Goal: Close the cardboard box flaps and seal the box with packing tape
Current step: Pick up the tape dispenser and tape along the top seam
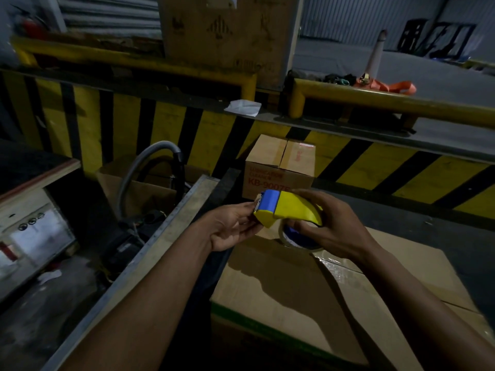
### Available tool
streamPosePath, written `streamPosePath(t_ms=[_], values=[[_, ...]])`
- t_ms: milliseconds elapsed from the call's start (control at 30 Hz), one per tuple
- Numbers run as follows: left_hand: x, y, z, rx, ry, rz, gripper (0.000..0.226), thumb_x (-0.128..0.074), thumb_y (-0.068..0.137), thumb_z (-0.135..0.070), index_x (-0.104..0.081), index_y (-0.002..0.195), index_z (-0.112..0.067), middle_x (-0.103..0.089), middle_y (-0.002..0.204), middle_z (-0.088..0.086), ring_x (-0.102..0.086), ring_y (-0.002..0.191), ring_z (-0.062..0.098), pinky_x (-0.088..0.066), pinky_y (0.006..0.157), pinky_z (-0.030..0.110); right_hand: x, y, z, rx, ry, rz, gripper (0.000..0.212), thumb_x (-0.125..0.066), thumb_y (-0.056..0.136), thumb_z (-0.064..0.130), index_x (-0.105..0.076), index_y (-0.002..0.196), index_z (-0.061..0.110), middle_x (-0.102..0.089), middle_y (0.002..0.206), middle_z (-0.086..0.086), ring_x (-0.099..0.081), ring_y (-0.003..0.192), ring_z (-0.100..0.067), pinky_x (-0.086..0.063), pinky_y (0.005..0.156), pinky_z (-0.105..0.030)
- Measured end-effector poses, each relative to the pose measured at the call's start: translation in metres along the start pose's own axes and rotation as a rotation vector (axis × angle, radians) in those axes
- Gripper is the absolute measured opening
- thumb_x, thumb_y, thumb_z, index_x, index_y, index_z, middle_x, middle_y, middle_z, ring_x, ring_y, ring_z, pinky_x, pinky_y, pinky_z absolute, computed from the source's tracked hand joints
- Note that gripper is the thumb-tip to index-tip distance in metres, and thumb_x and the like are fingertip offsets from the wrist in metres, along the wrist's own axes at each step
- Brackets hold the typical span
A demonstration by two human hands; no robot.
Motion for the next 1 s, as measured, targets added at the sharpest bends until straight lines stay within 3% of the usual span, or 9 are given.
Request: streamPosePath(t_ms=[133,300,500,633,767,867,1000], values=[[-0.008,-0.002,0.002,0.023,-0.067,0.064,0.021,-0.051,0.101,-0.006,-0.070,0.104,-0.013,-0.069,0.070,0.004,-0.065,0.058,0.005,-0.053,0.076,0.022,0.003,-0.001,0.000,-0.009,0.074,-0.014,0.065,-0.068,0.076,0.058,-0.046,0.135,0.042,-0.046,0.121,0.032,-0.052,0.113,-0.007,-0.053,0.089,-0.030],[-0.008,0.001,0.006,0.035,-0.055,0.067,0.019,-0.052,0.099,0.001,-0.067,0.103,-0.009,-0.071,0.069,0.002,-0.067,0.064,0.006,-0.058,0.063,0.017,0.008,-0.001,0.003,0.007,0.076,-0.021,0.066,-0.072,0.079,0.053,-0.045,0.138,0.040,-0.043,0.121,0.035,-0.051,0.114,-0.008,-0.053,0.089,-0.033],[-0.010,0.002,0.008,0.052,0.037,0.108,0.018,-0.059,0.095,-0.001,-0.067,0.110,-0.006,-0.070,0.074,0.002,-0.066,0.068,0.008,-0.057,0.068,0.020,0.013,-0.003,0.004,0.020,0.061,-0.036,0.063,-0.073,0.080,0.045,-0.046,0.137,0.042,-0.049,0.122,0.025,-0.054,0.112,-0.008,-0.055,0.087,-0.034],[-0.009,0.003,0.006,0.065,0.098,0.105,0.021,-0.052,0.096,0.002,-0.068,0.106,-0.007,-0.067,0.079,0.005,-0.062,0.070,0.010,-0.055,0.068,0.022,0.012,-0.004,0.004,0.017,0.045,-0.005,0.068,-0.070,0.077,0.057,-0.046,0.139,0.040,-0.054,0.126,0.013,-0.055,0.112,-0.009,-0.056,0.086,-0.036],[0.016,0.009,-0.002,0.070,0.094,-0.015,0.010,-0.056,0.098,-0.001,-0.064,0.102,-0.004,-0.060,0.085,0.007,-0.054,0.072,0.012,-0.054,0.060,0.019,0.024,-0.006,-0.002,0.019,-0.020,0.007,0.069,-0.063,0.076,0.068,-0.045,0.139,0.044,-0.054,0.118,0.020,-0.056,0.105,-0.005,-0.055,0.083,-0.033],[0.024,0.008,-0.009,0.008,0.220,-0.059,0.007,-0.065,0.094,-0.007,-0.066,0.100,-0.003,-0.063,0.083,0.006,-0.059,0.072,0.012,-0.055,0.065,0.022,0.038,-0.008,-0.013,-0.037,0.000,-0.017,0.073,-0.063,0.071,0.066,-0.044,0.139,0.045,-0.051,0.121,0.019,-0.054,0.108,-0.006,-0.055,0.083,-0.028],[-0.008,0.007,-0.002,0.004,0.201,0.084,0.019,-0.063,0.094,-0.003,-0.070,0.112,-0.002,-0.074,0.098,0.011,-0.071,0.087,0.018,-0.060,0.075,0.029,0.032,-0.001,-0.006,-0.023,0.025,0.007,0.074,-0.065,0.071,0.065,-0.046,0.139,0.043,-0.052,0.125,0.018,-0.054,0.110,-0.004,-0.056,0.083,-0.028]])
Point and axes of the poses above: each hand's wrist, its own y-axis towards the middle knuckle, its own x-axis out of the back of the hand, z = x × y, the point moved 8 cm from there along y, towards the middle knuckle
